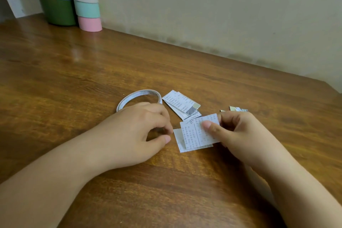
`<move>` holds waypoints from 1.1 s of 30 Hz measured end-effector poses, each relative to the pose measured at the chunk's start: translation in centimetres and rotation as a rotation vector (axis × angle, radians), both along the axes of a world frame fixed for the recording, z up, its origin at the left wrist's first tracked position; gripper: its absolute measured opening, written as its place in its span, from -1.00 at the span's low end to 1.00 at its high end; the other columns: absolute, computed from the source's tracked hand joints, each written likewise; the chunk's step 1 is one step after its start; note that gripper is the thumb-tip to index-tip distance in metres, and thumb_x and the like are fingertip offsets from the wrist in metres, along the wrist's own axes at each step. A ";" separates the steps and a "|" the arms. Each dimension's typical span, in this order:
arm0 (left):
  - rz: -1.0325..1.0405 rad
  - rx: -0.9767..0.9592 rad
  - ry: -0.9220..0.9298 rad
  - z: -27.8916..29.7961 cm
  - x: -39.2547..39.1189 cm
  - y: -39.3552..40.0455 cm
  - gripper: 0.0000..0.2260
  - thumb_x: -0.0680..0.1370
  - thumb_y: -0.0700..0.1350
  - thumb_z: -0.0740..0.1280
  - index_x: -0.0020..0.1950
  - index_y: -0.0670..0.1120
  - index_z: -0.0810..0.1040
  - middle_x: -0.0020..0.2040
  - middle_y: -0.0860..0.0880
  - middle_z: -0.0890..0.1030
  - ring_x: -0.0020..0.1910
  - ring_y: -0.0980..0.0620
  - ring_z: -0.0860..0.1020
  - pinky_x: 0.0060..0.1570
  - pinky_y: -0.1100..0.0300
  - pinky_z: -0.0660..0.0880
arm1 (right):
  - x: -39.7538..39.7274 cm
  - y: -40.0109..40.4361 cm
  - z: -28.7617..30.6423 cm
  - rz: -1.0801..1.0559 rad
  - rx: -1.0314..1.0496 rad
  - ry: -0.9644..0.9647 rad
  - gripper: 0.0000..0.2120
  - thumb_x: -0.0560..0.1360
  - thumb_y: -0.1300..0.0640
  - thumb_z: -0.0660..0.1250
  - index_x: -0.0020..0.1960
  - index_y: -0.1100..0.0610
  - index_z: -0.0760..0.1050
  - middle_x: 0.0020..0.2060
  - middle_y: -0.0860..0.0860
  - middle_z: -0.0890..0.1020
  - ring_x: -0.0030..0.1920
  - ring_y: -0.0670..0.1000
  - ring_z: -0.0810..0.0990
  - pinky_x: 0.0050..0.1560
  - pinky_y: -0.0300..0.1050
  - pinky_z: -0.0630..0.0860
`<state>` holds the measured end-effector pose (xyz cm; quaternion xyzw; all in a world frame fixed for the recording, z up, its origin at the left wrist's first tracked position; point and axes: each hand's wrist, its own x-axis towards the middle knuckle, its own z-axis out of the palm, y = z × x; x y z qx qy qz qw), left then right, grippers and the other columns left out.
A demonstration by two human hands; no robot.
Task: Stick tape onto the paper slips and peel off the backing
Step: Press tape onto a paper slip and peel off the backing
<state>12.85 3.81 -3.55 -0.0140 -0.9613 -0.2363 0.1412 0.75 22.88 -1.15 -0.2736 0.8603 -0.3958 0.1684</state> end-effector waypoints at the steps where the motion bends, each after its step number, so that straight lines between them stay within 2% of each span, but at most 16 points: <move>1: -0.007 -0.005 0.000 0.0 0.0 0.0 -0.67 0.42 0.21 0.14 -0.03 0.14 0.62 -0.03 0.29 0.51 0.01 0.31 0.42 -0.03 0.36 0.39 | 0.1 0.0 0.0 -0.002 0.015 0.021 -0.78 0.46 -0.09 0.35 -0.28 0.00 0.59 -0.51 -0.19 0.54 -0.53 -0.22 0.41 -0.45 -0.37 0.30; 3: -0.012 -0.015 -0.008 -0.1 0.0 0.0 -0.65 0.42 0.22 0.13 -0.02 0.14 0.63 -0.01 0.31 0.53 0.02 0.31 0.42 0.00 0.35 0.40 | 0.3 -0.2 0.1 -0.010 0.047 0.046 -0.79 0.46 -0.09 0.36 -0.28 -0.01 0.58 -0.52 -0.23 0.55 -0.53 -0.25 0.44 -0.51 -0.44 0.28; 6: -0.024 -0.025 -0.027 -0.1 0.0 0.1 -0.70 0.43 0.17 0.18 0.01 0.15 0.62 0.01 0.31 0.53 0.04 0.33 0.39 0.00 0.40 0.35 | 0.4 -0.6 -0.2 -0.015 0.125 0.122 -0.79 0.46 -0.11 0.36 -0.28 -0.03 0.58 -0.45 -0.16 0.60 -0.49 -0.23 0.48 -0.52 -0.42 0.31; 10: -0.034 -0.033 -0.040 0.0 0.0 0.1 -0.69 0.42 0.16 0.18 0.02 0.14 0.62 0.02 0.28 0.52 0.05 0.31 0.39 0.04 0.42 0.33 | 0.5 -1.1 -0.5 -0.024 0.182 0.200 -0.80 0.47 -0.11 0.34 -0.25 -0.03 0.58 -0.36 -0.11 0.64 -0.36 -0.16 0.55 -0.46 -0.35 0.37; 14: -0.023 -0.021 -0.053 0.0 0.1 0.2 -0.69 0.42 0.18 0.16 0.03 0.17 0.61 -0.02 0.27 0.48 0.07 0.33 0.38 0.04 0.43 0.32 | 0.5 -1.3 -0.8 -0.037 0.214 0.263 -0.79 0.47 -0.12 0.34 -0.22 -0.01 0.58 -0.34 -0.12 0.62 -0.35 -0.17 0.55 -0.42 -0.36 0.38; 19: -0.012 -0.013 -0.064 0.1 0.1 0.2 -0.73 0.46 0.18 0.20 0.05 0.18 0.60 -0.10 0.24 0.45 0.00 0.35 0.38 -0.07 0.41 0.30 | 0.7 -1.3 -1.0 -0.032 0.213 0.304 -0.78 0.47 -0.12 0.33 -0.20 0.02 0.59 -0.30 -0.11 0.61 -0.30 -0.17 0.55 -0.37 -0.30 0.41; 21: -0.014 -0.017 -0.065 0.1 0.1 0.2 -0.69 0.43 0.18 0.17 0.06 0.18 0.61 -0.11 0.23 0.45 0.00 0.35 0.37 -0.10 0.43 0.29 | 0.7 -1.4 -1.0 -0.024 0.217 0.313 -0.78 0.47 -0.11 0.33 -0.20 0.02 0.59 -0.30 -0.11 0.60 -0.29 -0.17 0.55 -0.35 -0.29 0.42; 33: -0.029 -0.027 -0.064 0.1 0.1 0.2 -0.65 0.40 0.17 0.16 0.07 0.18 0.61 -0.13 0.23 0.45 0.01 0.38 0.36 -0.11 0.49 0.27 | 0.9 -1.4 -1.0 -0.022 0.225 0.325 -0.78 0.47 -0.09 0.34 -0.21 0.05 0.57 -0.27 -0.09 0.59 -0.25 -0.13 0.54 -0.29 -0.26 0.42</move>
